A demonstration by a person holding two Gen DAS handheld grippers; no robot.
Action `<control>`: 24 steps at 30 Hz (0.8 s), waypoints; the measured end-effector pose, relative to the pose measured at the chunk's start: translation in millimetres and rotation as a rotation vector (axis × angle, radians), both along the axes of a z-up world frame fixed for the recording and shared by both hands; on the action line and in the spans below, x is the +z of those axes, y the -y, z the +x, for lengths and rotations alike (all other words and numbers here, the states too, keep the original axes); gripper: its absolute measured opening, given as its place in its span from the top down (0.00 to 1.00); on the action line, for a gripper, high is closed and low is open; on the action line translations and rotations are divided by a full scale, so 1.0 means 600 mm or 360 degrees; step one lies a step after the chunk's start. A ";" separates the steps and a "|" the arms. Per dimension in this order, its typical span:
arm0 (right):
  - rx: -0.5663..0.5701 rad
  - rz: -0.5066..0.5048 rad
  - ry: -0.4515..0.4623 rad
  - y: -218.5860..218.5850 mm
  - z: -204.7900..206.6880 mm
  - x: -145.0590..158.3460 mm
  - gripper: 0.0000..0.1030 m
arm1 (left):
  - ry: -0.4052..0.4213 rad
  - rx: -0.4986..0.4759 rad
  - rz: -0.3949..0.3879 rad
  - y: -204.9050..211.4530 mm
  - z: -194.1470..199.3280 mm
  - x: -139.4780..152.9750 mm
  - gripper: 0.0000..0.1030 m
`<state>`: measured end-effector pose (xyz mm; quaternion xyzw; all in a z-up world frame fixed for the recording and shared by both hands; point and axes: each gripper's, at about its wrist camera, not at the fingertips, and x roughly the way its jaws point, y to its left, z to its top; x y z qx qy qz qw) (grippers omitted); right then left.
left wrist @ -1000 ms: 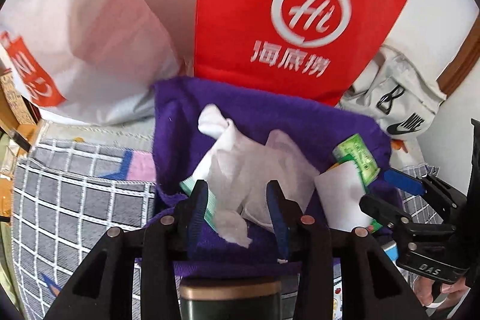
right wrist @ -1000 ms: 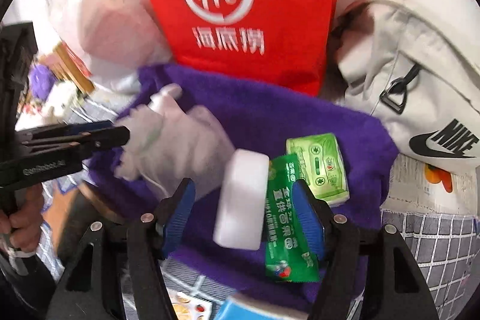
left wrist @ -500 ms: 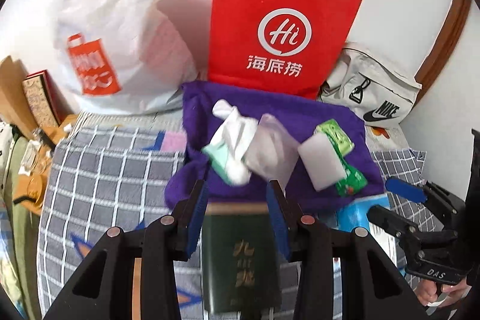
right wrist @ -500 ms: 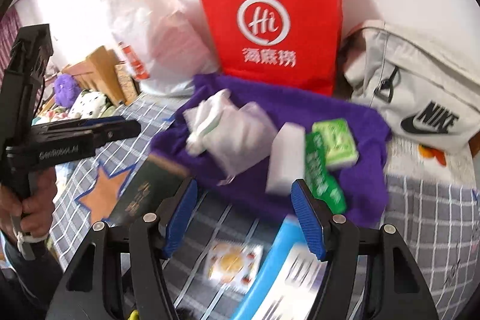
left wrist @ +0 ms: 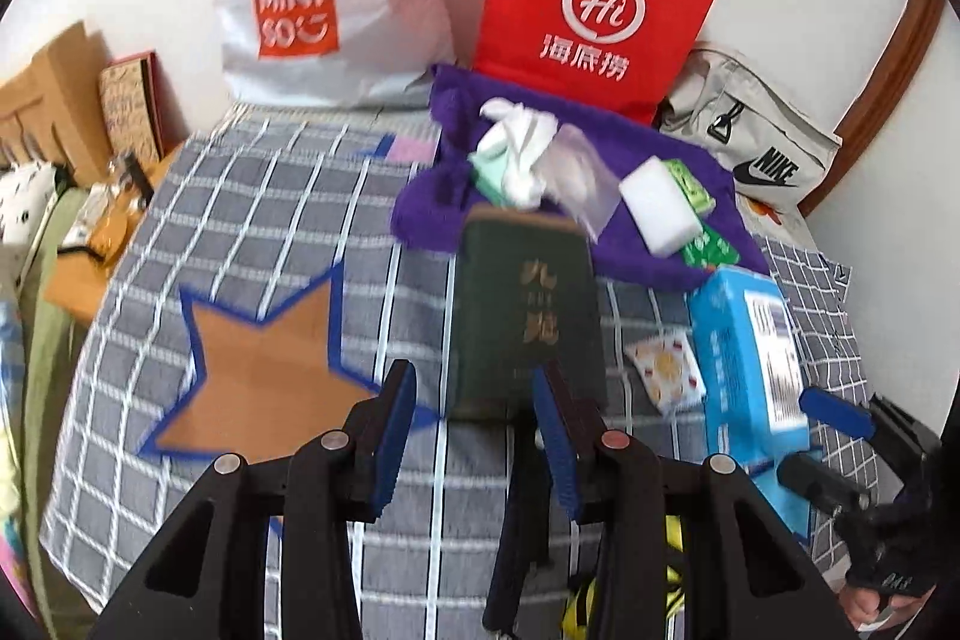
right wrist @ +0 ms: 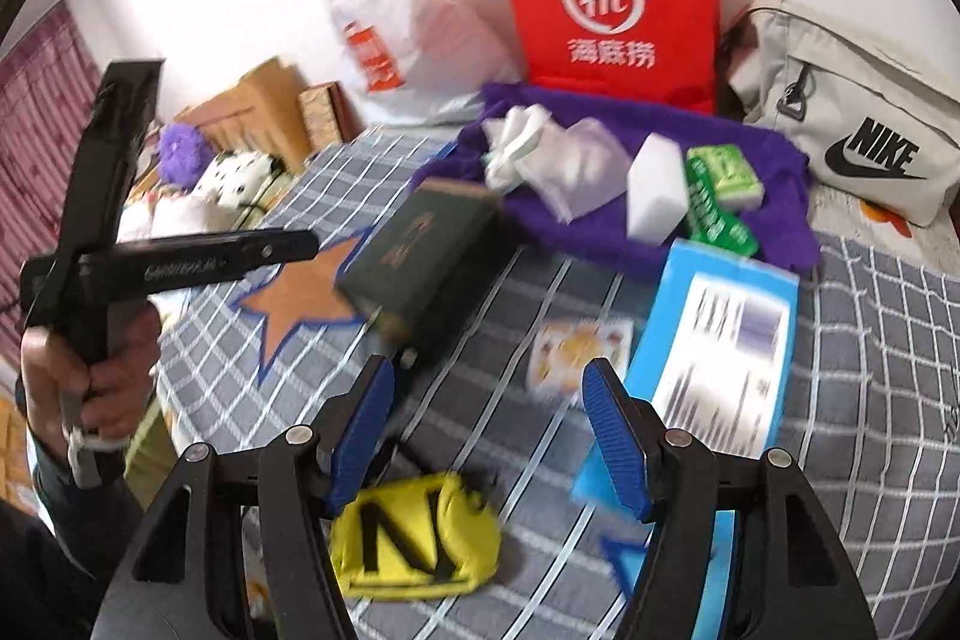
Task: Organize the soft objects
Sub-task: 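Move the right gripper down to the yellow pouch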
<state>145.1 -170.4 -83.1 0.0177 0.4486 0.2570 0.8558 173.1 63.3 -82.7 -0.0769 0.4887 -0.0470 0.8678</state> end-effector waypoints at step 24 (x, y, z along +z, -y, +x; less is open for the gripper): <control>0.0022 -0.0144 -0.0040 -0.013 -0.092 -0.136 0.70 | -0.0050 -0.0185 0.0027 0.049 -0.101 -0.108 0.62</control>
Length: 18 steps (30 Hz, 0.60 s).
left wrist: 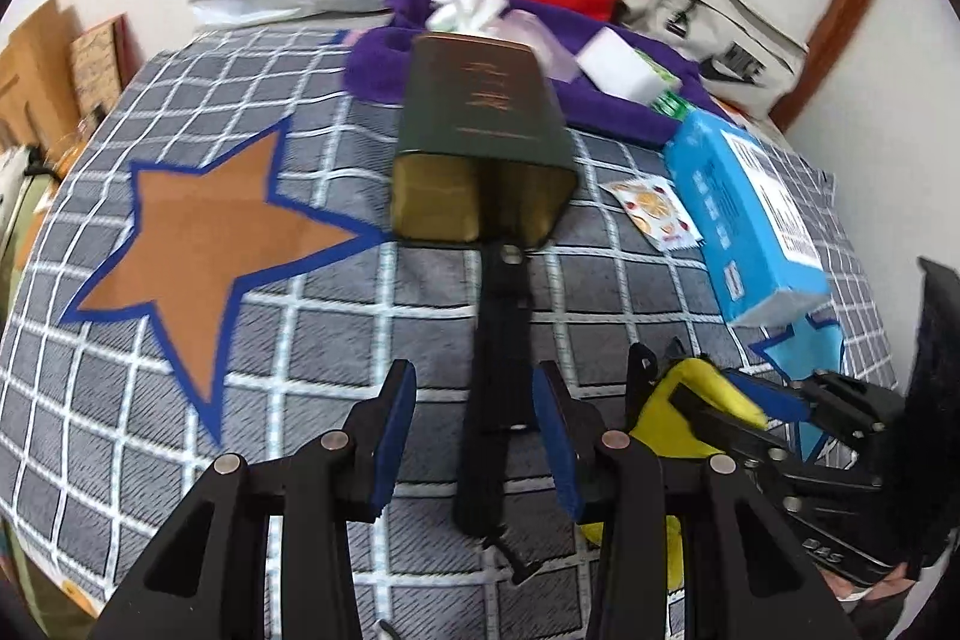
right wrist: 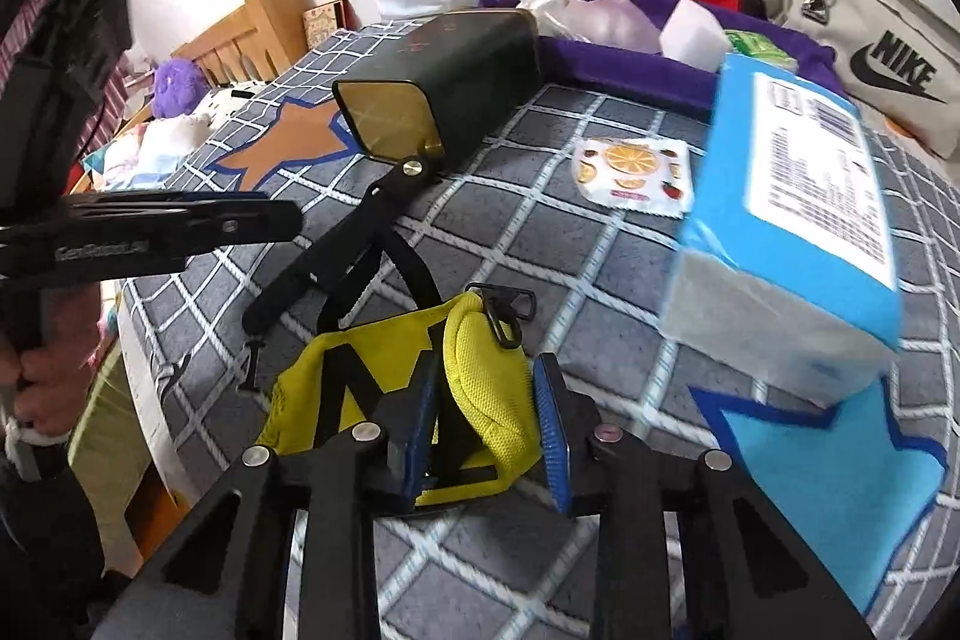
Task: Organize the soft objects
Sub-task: 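Move the right gripper down to the yellow pouch, then close the right gripper on the yellow pouch's strap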
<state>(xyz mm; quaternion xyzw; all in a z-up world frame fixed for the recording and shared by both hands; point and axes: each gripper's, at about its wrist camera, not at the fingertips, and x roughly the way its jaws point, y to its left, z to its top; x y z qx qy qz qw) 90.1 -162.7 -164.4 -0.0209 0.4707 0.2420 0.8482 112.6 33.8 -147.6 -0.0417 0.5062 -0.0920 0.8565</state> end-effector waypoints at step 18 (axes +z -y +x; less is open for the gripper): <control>-0.0344 0.0051 -0.0071 0.151 -0.031 -0.010 0.71 | 0.0085 -0.0079 0.0192 0.035 0.012 -0.021 0.81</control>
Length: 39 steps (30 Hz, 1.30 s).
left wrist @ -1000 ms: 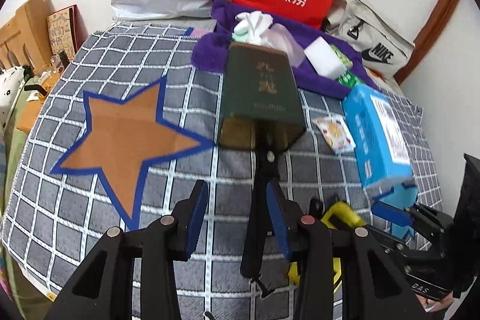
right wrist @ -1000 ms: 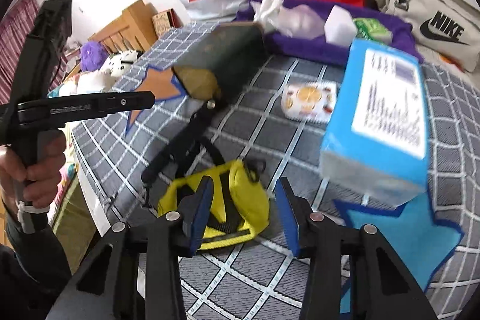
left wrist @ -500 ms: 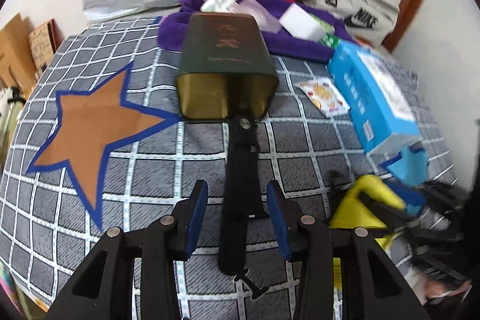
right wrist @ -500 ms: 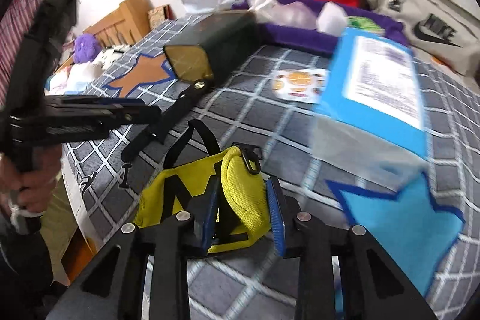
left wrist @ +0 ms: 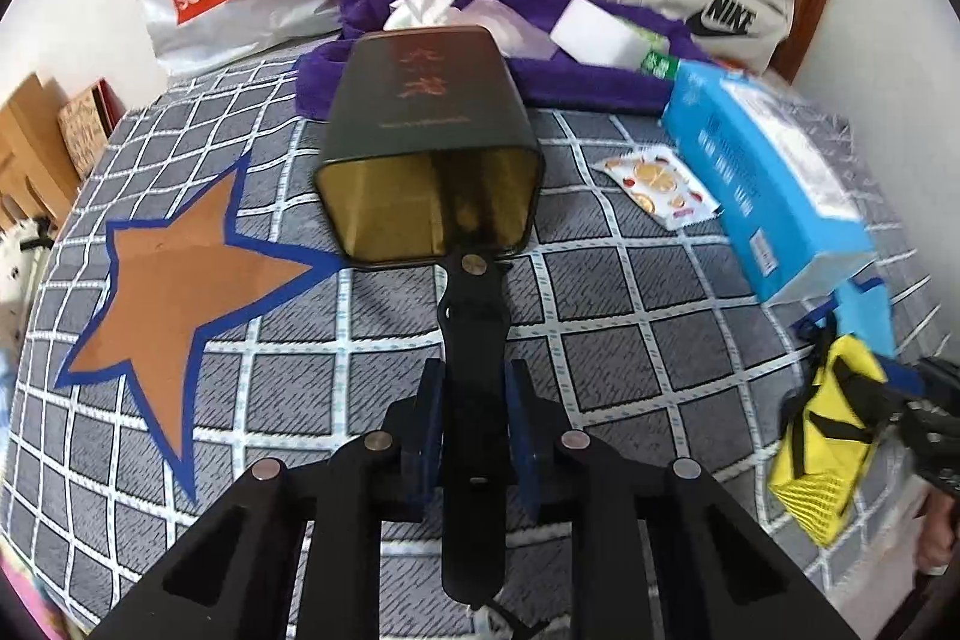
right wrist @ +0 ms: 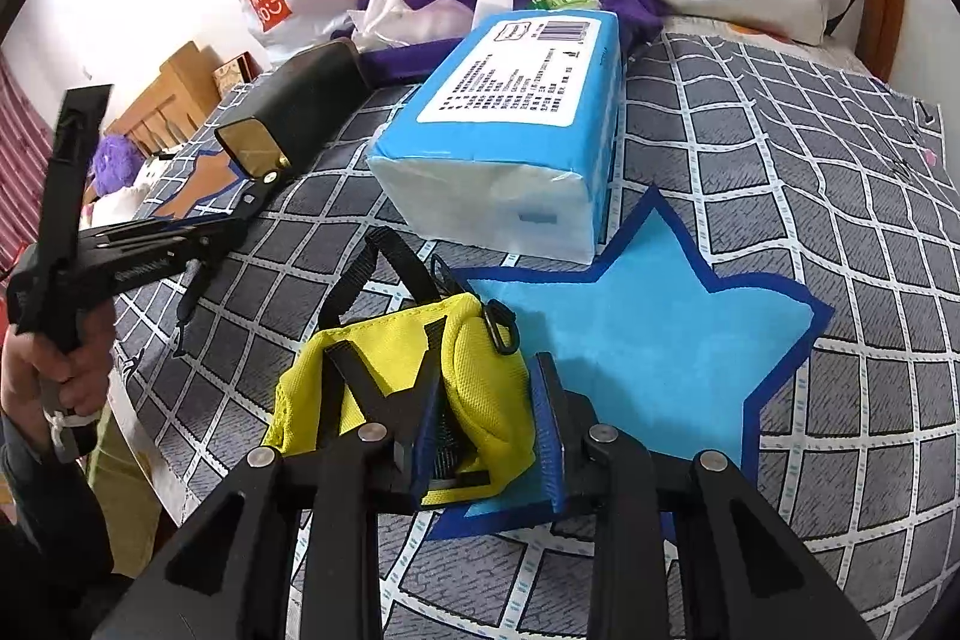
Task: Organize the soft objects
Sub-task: 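Close the right gripper on the yellow pouch's strap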
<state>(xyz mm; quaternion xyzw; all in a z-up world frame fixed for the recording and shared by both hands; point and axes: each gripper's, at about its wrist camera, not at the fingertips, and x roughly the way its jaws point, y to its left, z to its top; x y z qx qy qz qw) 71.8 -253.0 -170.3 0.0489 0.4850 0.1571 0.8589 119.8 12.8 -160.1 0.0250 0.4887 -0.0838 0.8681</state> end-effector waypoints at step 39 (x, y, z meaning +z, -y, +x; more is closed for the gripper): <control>0.0019 -0.0036 0.0026 -0.012 -0.002 -0.007 0.55 | -0.0040 -0.0148 -0.0331 0.035 -0.016 -0.004 0.93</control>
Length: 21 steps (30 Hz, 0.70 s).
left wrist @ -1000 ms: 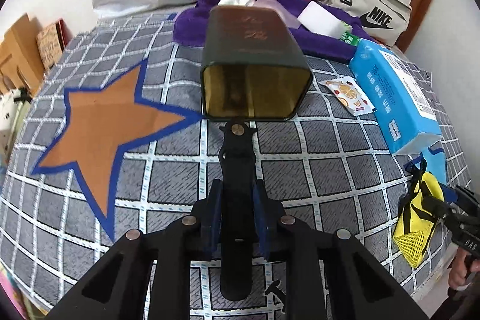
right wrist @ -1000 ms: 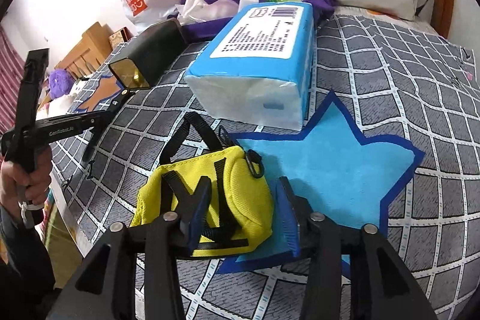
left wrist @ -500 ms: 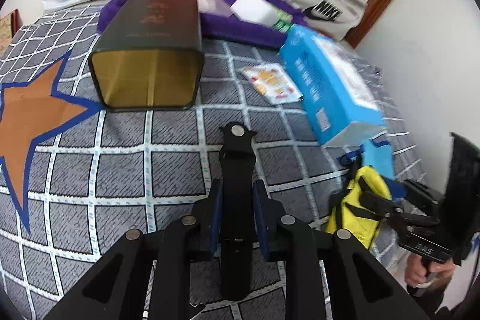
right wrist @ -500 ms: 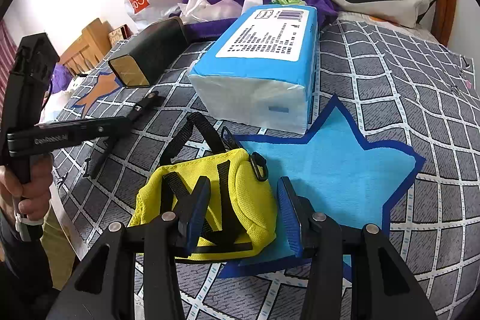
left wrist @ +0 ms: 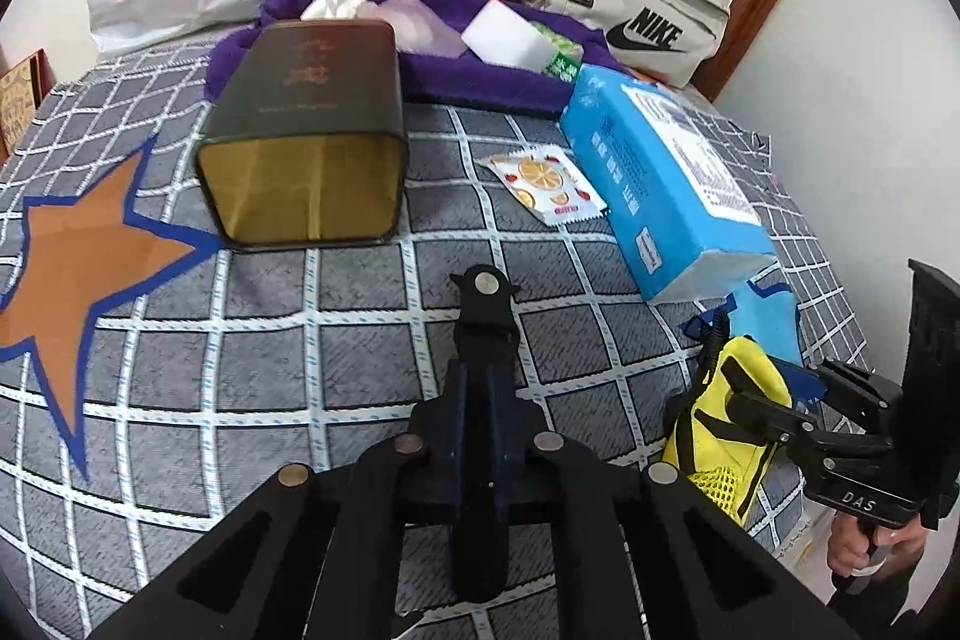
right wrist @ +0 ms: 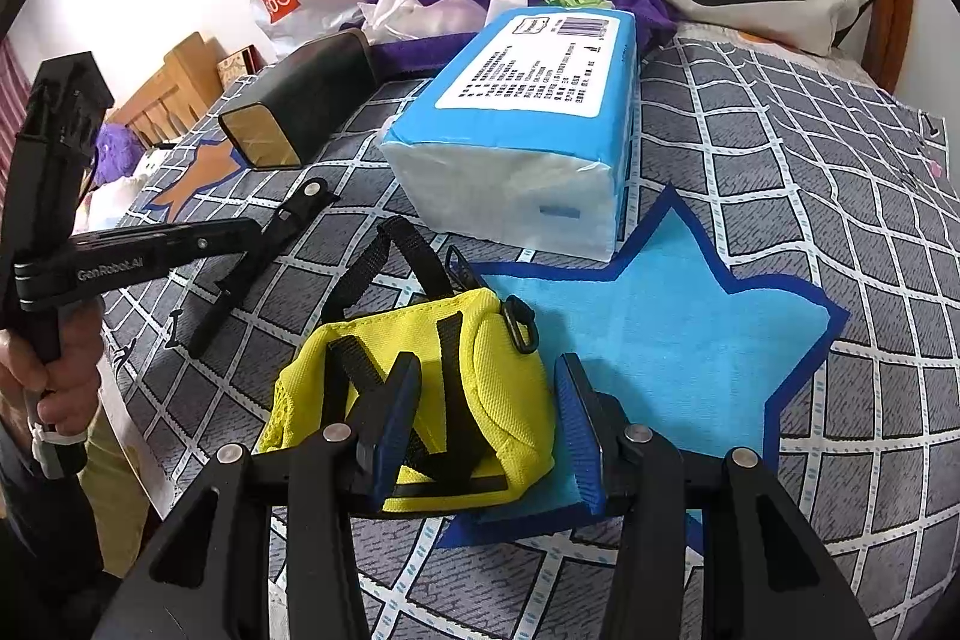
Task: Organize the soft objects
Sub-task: 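Close the right gripper on the yellow pouch's strap, then lift the yellow pouch with the right gripper and carry it toward the purple towel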
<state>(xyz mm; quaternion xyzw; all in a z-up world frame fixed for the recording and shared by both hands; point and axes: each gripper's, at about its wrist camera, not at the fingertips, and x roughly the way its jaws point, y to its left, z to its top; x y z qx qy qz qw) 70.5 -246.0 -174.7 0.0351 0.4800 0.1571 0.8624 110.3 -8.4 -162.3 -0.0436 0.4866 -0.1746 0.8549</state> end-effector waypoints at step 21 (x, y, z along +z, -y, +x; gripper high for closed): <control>0.0007 0.0083 0.0052 0.012 -0.002 0.010 0.74 | 0.0020 -0.0040 0.0185 0.041 0.007 -0.011 0.80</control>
